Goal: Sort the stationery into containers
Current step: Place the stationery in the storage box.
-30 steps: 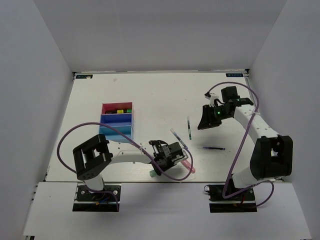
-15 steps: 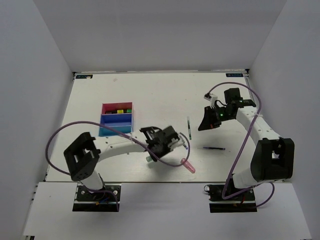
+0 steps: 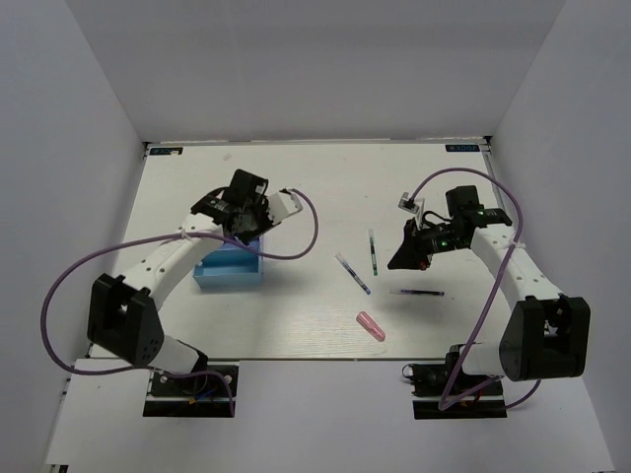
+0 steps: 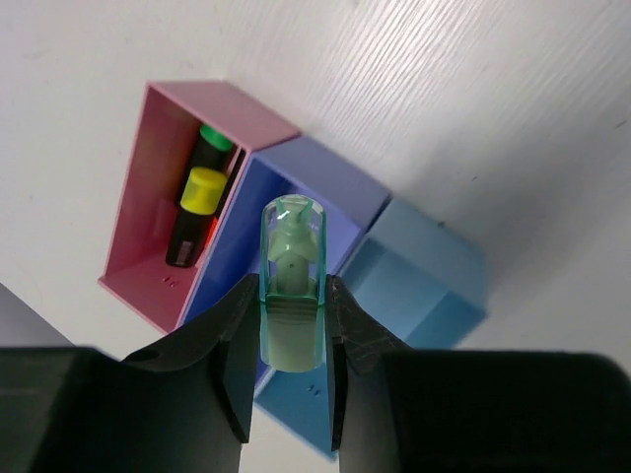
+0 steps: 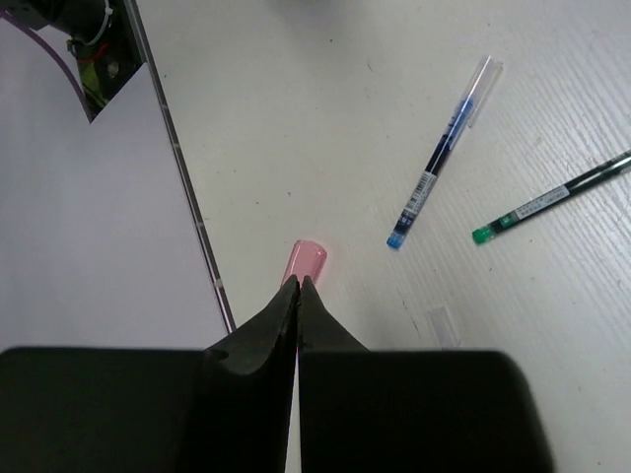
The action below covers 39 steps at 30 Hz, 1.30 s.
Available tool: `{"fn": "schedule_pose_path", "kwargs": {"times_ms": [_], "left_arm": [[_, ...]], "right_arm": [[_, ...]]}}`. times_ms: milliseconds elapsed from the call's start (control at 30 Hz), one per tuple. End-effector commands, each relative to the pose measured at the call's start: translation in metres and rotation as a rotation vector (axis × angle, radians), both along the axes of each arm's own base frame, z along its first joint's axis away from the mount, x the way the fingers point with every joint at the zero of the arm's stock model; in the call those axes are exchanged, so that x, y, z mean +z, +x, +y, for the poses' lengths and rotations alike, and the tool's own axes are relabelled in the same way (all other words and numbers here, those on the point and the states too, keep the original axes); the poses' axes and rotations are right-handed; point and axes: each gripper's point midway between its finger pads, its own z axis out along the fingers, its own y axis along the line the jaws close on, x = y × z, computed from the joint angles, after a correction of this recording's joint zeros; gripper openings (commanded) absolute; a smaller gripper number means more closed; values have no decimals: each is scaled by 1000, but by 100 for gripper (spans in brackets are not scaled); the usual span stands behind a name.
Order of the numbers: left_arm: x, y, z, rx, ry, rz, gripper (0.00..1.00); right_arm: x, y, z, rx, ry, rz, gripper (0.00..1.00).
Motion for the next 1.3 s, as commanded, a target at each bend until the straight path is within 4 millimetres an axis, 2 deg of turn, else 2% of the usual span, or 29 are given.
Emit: {"fn": "schedule_pose_path", "kwargs": {"times_ms": [0,133,200,300,333,367,467,500,667,700,733,767,833,900,933,967,1000,1033,1100,1133,1167,1200,1233,1267], "left_arm": [[-7,24,19,-85,48,20,0],[-22,33,37,-72,87,49,0],[-22,39,42,-65,64,36,0],[-26,41,47,-48,31,34,0],[-28,39,49,-34,20,39,0],[-28,41,50,-26,15,31,3],[-32,40,55,-6,9,19,29],[-34,39,56,1,5,23,35],[-32,38,57,17,-15,17,41],[-29,39,57,25,-17,7,44],[-29,39,59,31,-17,9,53],[-26,40,59,38,-21,-2,57],[-19,43,60,47,-28,-25,59],[-7,45,60,73,-51,-47,60],[4,47,61,94,-63,-75,61],[9,43,57,100,-75,-70,61],[30,46,53,98,-95,-116,61],[43,40,51,126,-120,-131,60],[57,23,21,123,-195,-115,53],[73,9,6,98,-216,-133,46],[75,2,-2,104,-231,-125,46],[76,-24,-22,134,-305,-49,46],[75,-33,-28,144,-332,-14,42],[70,-41,-31,184,-352,25,38]], "right_arm": [[12,-4,3,51,50,-91,1],[14,-3,2,53,47,-101,2],[14,-3,2,52,46,-107,4],[13,-4,3,55,44,-99,15],[13,-3,2,53,44,-100,25],[12,-4,3,55,39,-97,29],[12,-1,1,48,31,-95,44],[11,-2,1,48,26,-91,46],[12,-1,0,38,19,-93,49],[13,-1,0,35,17,-95,51],[13,0,0,34,14,-95,54],[13,0,0,33,15,-93,59],[11,1,-2,21,-4,-94,90],[12,4,-4,-11,-20,-87,90],[12,4,-4,-16,-15,-81,90],[12,2,-3,-13,-14,-76,90],[12,2,-3,-14,-16,-75,90],[12,0,-3,-12,-7,-64,90],[7,-3,0,-1,-10,-30,89],[4,-5,0,-1,-16,-6,72],[1,-8,1,6,-24,10,59],[-12,-11,0,5,-94,40,43],[-20,-14,0,8,-130,58,24],[-31,-25,5,44,-169,78,16]]}}
